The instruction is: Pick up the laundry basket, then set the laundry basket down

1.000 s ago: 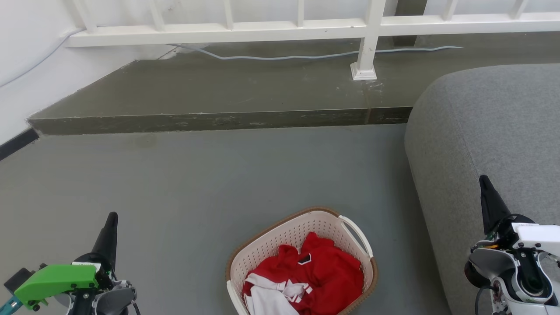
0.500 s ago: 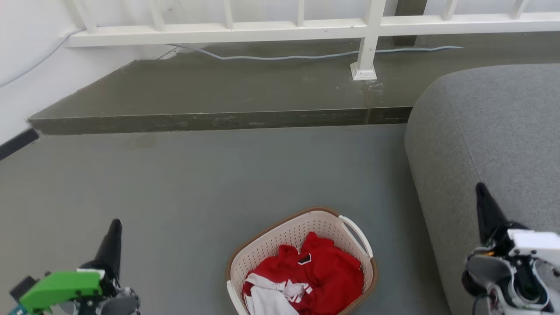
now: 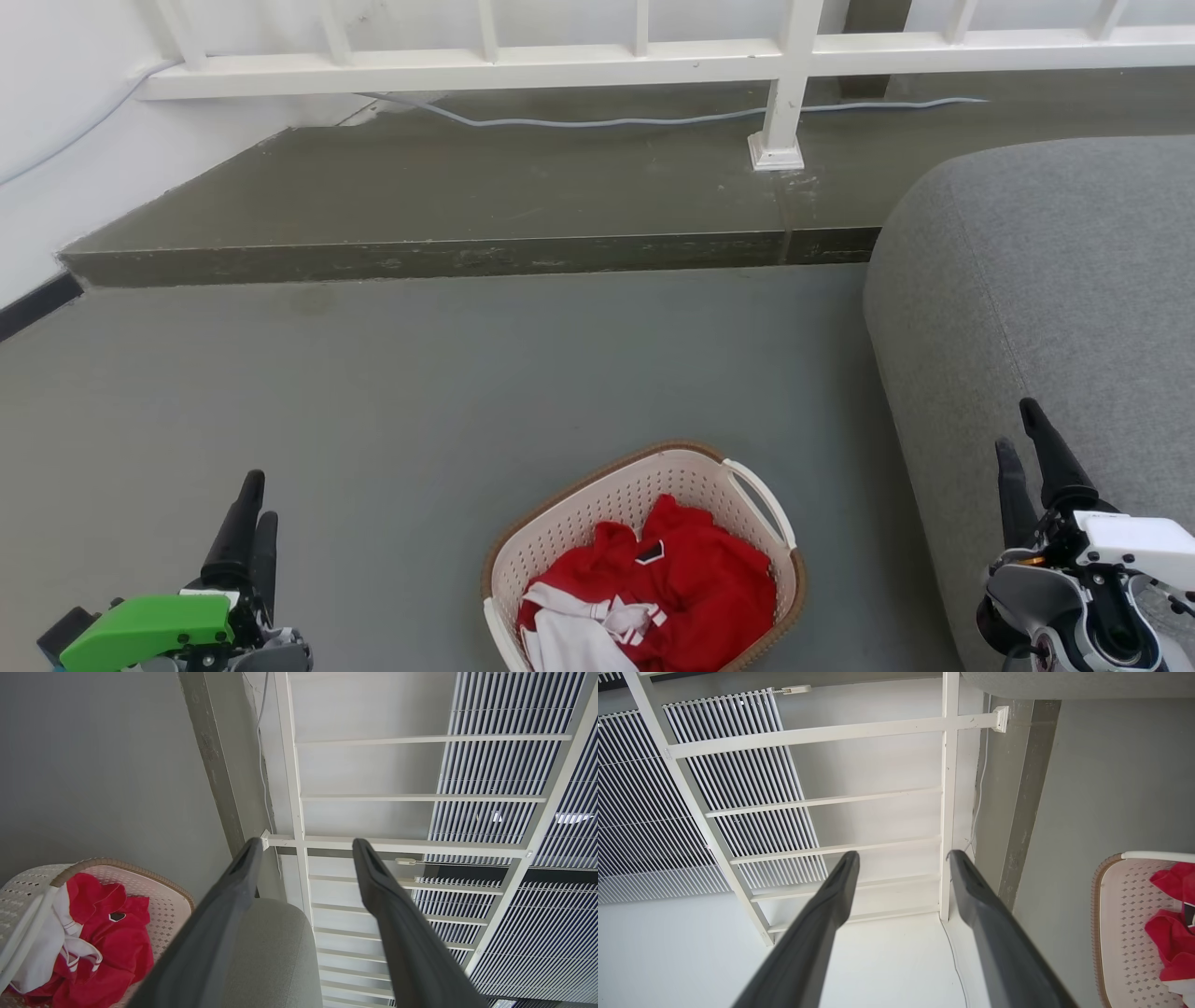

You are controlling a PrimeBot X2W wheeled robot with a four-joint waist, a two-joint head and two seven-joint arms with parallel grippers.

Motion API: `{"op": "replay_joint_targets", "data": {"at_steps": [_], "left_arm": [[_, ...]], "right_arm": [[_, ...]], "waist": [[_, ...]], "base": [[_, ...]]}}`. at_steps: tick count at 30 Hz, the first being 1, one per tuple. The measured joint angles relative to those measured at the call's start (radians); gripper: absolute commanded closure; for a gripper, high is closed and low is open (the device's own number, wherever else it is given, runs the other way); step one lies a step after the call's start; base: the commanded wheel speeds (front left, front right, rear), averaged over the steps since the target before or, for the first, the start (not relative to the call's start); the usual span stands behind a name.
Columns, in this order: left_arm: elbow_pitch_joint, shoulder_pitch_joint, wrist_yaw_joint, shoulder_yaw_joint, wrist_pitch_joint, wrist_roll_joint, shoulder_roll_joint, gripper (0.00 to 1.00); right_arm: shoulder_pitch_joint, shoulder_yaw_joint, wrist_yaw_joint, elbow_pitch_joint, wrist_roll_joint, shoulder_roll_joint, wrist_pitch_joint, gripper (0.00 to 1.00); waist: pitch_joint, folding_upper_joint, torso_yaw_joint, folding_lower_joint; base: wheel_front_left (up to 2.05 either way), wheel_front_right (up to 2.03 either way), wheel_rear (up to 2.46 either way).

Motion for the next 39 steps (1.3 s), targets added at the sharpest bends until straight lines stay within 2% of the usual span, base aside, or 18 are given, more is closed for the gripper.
{"op": "replay_joint_targets", "data": {"at_steps": [11, 16, 23, 28, 39], "left_arm": [[-0.027, 0.0, 0.0, -0.035, -0.042, 0.08, 0.008, 0.0], [-0.035, -0.001, 0.0, -0.054, -0.059, 0.123, 0.017, 0.0], [-0.037, -0.002, 0.0, -0.074, -0.086, 0.228, 0.034, 0.0], [-0.054, -0.002, 0.0, -0.07, -0.104, 0.357, 0.046, 0.0], [-0.085, -0.005, 0.018, -0.097, -0.142, 0.545, 0.042, 0.0]], "right_arm": [[-0.002, 0.009, 0.0, -0.026, -0.012, -0.001, -0.037, 0.0], [-0.002, 0.034, 0.0, -0.039, -0.055, -0.019, -0.055, 0.0], [-0.009, 0.096, 0.0, -0.065, -0.175, -0.067, -0.082, 0.0], [-0.022, 0.152, 0.0, -0.08, -0.283, -0.106, -0.109, 0.0], [-0.023, 0.19, -0.002, -0.075, -0.492, -0.136, -0.143, 0.0]], "waist": [[0.002, 0.0, 0.0, 0.0], [0.003, 0.0, 0.0, 0.0], [0.004, 0.0, 0.002, 0.0], [0.005, 0.0, 0.003, 0.0], [0.007, 0.0, 0.007, 0.0]], "base": [[0.0, 0.0, 0.0], [0.0, 0.0, 0.0], [0.0, 0.0, 0.0], [0.0, 0.0, 0.0], [0.0, 0.0, 0.0]]}}
